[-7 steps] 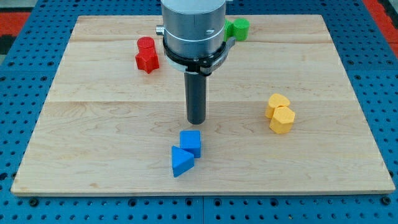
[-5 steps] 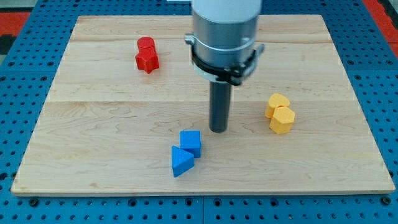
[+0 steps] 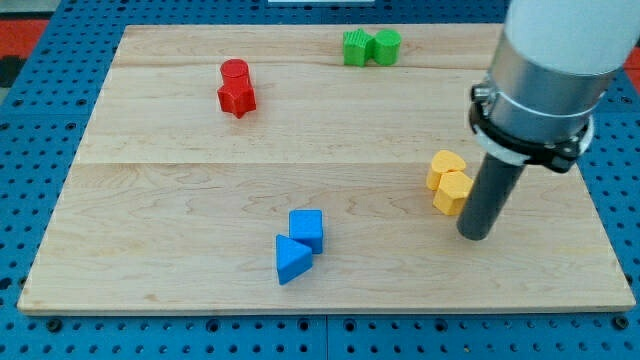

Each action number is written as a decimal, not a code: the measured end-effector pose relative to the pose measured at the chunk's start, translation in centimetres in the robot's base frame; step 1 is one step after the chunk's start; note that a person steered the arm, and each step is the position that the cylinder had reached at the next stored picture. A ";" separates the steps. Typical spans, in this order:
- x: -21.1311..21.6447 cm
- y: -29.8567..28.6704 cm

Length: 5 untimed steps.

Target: Move the yellow hexagon and yellow heart to the top side of the board

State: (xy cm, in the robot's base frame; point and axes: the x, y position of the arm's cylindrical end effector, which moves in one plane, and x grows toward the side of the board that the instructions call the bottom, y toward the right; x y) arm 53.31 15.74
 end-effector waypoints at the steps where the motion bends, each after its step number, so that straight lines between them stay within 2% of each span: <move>1: -1.0 -2.4; 2: -2.5 -4.1; 5: -5.5 -3.5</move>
State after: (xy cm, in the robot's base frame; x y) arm 47.83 12.28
